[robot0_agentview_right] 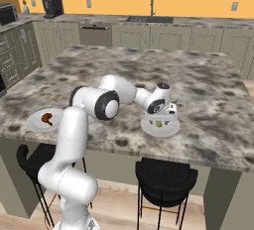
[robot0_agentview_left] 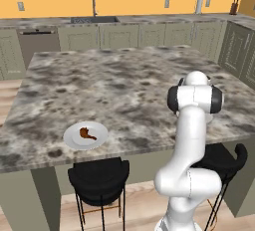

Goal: Transport the chicken drumstick and lemon wedge to the fridge. Place the chicken drumstick on the rack containing meat and place the lemon wedge on the rack containing the vegetable, ensuring meats and vegetables are on different racks.

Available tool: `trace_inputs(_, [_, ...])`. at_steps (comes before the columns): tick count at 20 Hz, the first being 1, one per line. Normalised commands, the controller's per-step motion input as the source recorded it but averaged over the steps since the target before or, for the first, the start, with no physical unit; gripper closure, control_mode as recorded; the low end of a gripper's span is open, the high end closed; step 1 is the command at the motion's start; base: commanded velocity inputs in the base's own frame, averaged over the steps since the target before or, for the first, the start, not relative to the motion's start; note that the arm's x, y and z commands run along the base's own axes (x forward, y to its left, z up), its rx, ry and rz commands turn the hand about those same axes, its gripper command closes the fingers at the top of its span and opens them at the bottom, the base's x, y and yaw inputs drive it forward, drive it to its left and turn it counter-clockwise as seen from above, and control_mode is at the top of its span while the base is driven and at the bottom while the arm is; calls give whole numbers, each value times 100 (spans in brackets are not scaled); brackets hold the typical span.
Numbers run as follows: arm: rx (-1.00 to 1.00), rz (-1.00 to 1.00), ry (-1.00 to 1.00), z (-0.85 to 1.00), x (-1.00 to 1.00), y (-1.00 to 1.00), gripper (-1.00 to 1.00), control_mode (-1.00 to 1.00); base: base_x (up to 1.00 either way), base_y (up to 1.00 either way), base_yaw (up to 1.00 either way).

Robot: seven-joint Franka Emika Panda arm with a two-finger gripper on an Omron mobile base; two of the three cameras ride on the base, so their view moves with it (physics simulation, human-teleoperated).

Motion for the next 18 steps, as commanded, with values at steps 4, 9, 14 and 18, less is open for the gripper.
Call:
trace_inputs(4, [0, -1, 20, -51, -33, -13, 100, -100, 0, 0, 0])
trace_inputs(9, [0, -2, 10, -36, -62, -18, 100, -100, 0, 0, 0])
trace_inputs(14, [0, -4, 0, -19, -81, -10, 100, -100, 0, 0, 0])
trace_inputs(18, [0, -2, -17, 29, -49, 0, 100, -100, 0, 0, 0])
